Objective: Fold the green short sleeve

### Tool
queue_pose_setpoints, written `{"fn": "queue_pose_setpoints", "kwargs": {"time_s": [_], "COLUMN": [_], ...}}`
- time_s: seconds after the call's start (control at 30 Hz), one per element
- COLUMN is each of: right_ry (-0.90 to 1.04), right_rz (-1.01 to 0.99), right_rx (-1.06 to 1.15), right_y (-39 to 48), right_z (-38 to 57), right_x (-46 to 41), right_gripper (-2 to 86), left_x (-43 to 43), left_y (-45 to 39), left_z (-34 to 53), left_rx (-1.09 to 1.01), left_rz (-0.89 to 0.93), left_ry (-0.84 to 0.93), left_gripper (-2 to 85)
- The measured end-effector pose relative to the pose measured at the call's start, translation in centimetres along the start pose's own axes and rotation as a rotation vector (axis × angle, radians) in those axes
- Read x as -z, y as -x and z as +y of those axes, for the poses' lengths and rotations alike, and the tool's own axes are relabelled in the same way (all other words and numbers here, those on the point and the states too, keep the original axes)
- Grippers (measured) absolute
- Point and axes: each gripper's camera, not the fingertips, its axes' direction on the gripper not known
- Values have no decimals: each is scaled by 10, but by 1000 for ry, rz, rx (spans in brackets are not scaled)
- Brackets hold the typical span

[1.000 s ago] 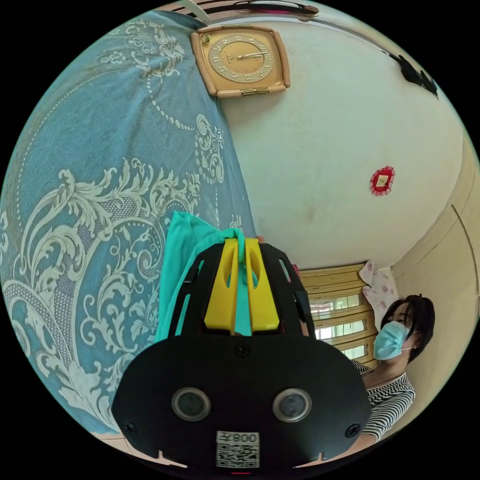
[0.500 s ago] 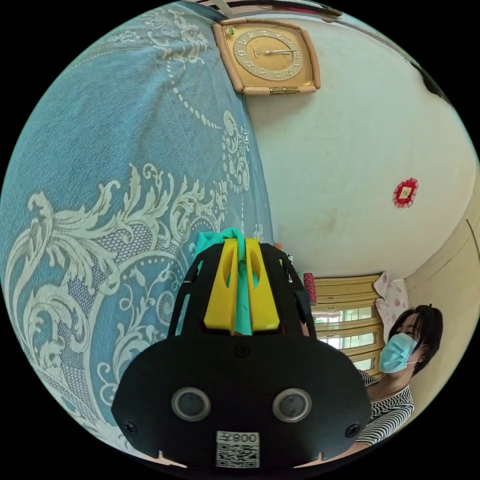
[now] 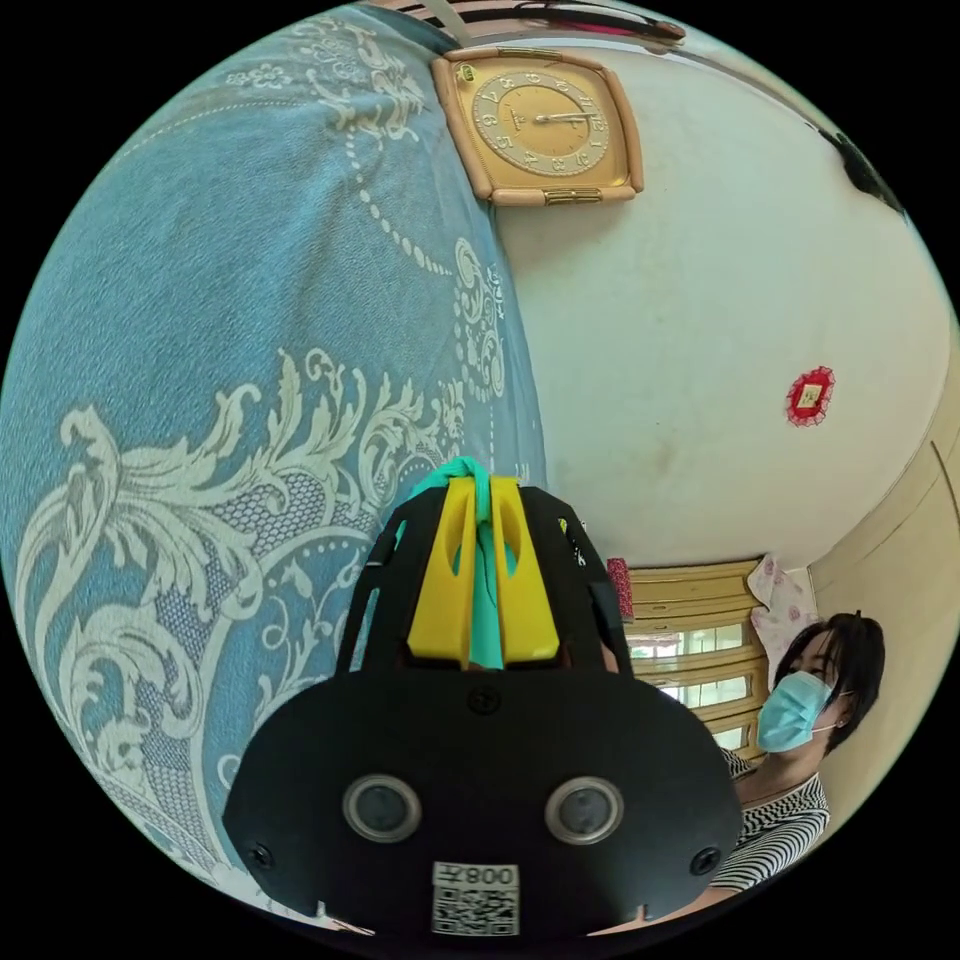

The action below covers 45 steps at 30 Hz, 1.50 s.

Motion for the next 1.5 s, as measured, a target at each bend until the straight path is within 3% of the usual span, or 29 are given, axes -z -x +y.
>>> {"fn": "queue_pose_setpoints", "kwargs": {"time_s": [0.27,0.4,0.53,0.7,0.87,0.97,1.13,1.37,1.5], "right_ry": [7,-32,-106,56,126,234,189,234,249], "right_rz": [-65,-111,-74,216,668,813,751,848,932], "right_rx": [-18,-18,52,278,450,430,507,725,824], "right_y": [45,71,134,260,365,389,463,559,598], "right_z": [-27,-22,-15,-17,-41,-57,-39,42,65], "right_x": [0,15,29,-31,-110,-150,-137,-147,-162], "right_gripper": [8,5,1,1,1,1,3,22,40], "left_x": [-23,-21,-53,-144,-207,-235,-224,-226,-235], "left_y": [-19,-37,-72,-130,-161,-165,-188,-191,-183], "left_z": [-12,-2,9,16,2,-7,6,38,29], "left_rx": [-3,-31,-146,-362,-433,-423,-463,-459,-372], "left_rz": [41,48,-16,-156,-380,-520,-352,-478,-404], "left_ry": [-26,-119,-25,203,235,279,222,305,259], "left_gripper": [61,43,18,5,4,6,21,68,71]}}
